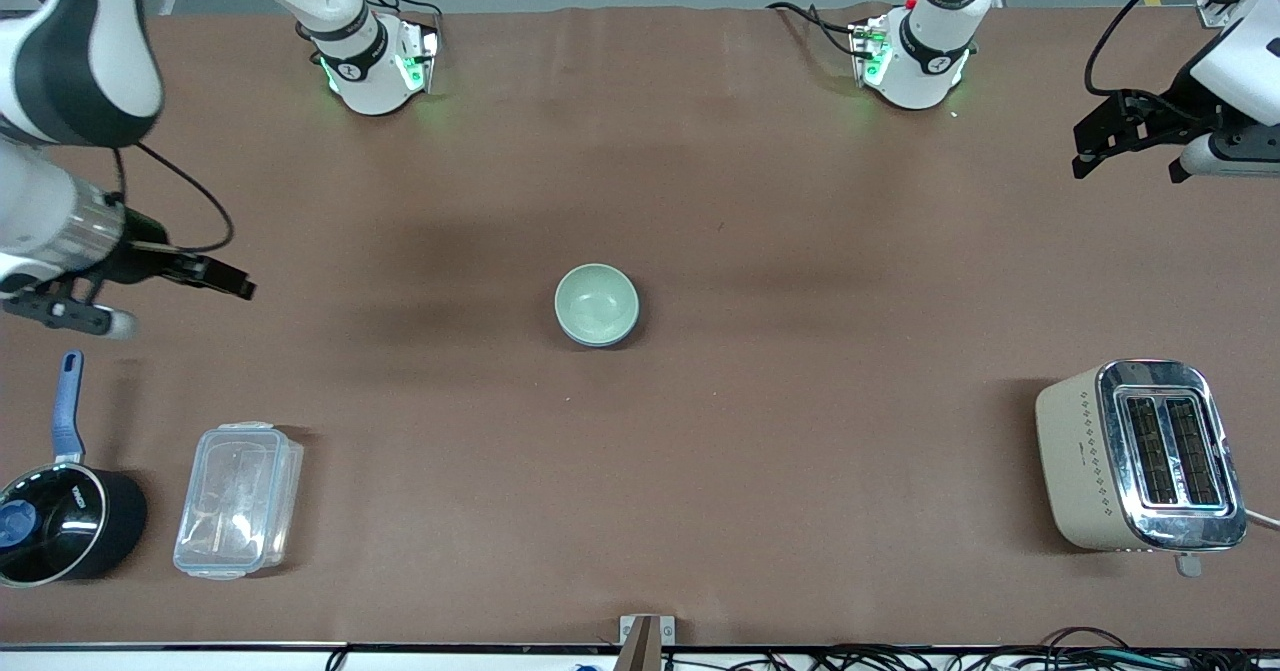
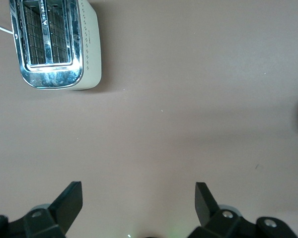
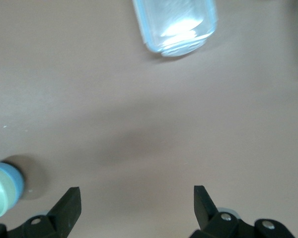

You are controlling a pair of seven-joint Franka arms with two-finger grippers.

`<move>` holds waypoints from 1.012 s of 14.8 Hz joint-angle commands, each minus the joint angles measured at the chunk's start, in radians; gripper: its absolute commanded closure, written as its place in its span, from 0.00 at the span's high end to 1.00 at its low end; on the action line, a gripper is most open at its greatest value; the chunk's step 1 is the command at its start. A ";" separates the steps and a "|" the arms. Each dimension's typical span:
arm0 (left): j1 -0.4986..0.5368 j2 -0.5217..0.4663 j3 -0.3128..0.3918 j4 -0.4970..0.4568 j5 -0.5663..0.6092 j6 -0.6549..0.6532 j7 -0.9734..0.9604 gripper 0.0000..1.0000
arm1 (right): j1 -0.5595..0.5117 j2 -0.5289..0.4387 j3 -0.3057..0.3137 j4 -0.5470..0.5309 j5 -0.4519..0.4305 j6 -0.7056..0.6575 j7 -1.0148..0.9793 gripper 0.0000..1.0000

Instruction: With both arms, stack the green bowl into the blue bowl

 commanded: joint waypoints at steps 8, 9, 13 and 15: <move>-0.001 -0.015 0.000 -0.005 -0.007 -0.008 0.013 1.00 | -0.141 -0.252 0.021 -0.083 -0.136 -0.066 -0.194 1.00; -0.003 -0.015 0.000 -0.005 -0.007 -0.008 0.011 1.00 | -0.149 -0.263 0.021 -0.080 -0.136 -0.083 -0.207 1.00; 0.000 -0.011 0.001 0.007 -0.006 -0.010 0.011 1.00 | -0.170 -0.240 0.021 0.119 -0.136 -0.274 -0.268 1.00; 0.000 -0.011 0.001 0.007 -0.006 -0.013 0.011 1.00 | -0.175 -0.202 0.019 0.175 -0.136 -0.288 -0.265 1.00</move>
